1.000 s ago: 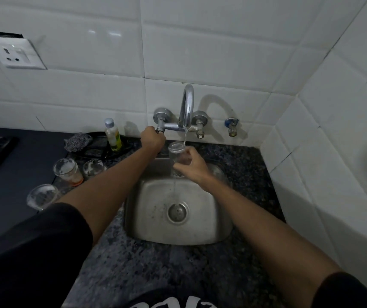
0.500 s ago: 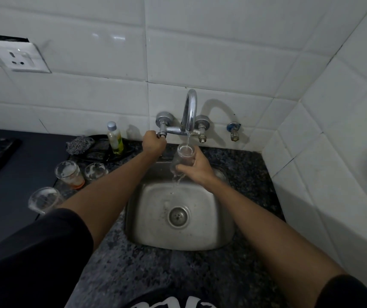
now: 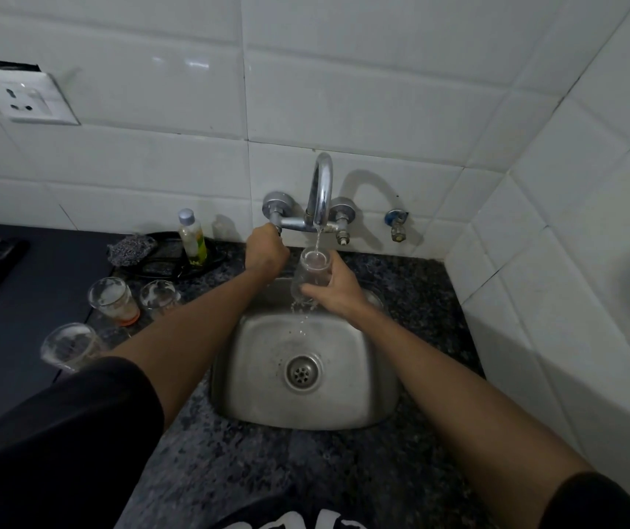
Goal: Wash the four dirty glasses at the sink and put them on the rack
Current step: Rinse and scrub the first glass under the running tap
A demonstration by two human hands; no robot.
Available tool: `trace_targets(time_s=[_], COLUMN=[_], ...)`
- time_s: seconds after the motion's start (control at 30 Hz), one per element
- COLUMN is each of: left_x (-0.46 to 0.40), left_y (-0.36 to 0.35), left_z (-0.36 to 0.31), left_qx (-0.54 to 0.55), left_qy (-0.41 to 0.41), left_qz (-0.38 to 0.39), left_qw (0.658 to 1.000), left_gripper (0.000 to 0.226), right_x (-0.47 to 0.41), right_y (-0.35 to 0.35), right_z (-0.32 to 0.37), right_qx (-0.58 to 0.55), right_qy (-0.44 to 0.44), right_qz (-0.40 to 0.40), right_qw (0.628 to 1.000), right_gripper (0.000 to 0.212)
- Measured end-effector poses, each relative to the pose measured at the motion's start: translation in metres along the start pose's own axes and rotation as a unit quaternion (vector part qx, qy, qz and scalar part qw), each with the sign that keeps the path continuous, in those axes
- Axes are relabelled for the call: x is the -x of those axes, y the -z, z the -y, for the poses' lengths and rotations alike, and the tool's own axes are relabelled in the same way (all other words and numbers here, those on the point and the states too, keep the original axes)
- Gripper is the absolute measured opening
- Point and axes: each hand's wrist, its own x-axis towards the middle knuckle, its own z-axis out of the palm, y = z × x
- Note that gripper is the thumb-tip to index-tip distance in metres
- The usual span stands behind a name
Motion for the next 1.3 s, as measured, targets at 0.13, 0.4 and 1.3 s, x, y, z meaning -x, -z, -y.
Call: trace_targets(time_s=[0.13,0.4,1.3], left_x=[0.002,0.004,0.062], left_y=[0.002,0.006,0.033], left_z=[-0.001,0.004,0.041], left_qx=[-0.004,-0.01,0.054], left_qy=[-0.009,-0.036,-0.06], left_qz=[-0.003,0.007,0.006], left_qw=[1.0,0.999,0.997], left_gripper=[0.015,0.021,0.042], right_x=[-0.001,0.0,0.038], right_y=[0.001,0.001,-0.013], right_z=[0.0,0.0,0.022], right_qx=[-0.006,-0.021,0.096], right_qy=[0.003,0.008,0.105], right_qz=[0.003,0.012,-0.118], right_qw=[1.0,1.0,0.983], right_gripper=[0.067,0.071,0.065])
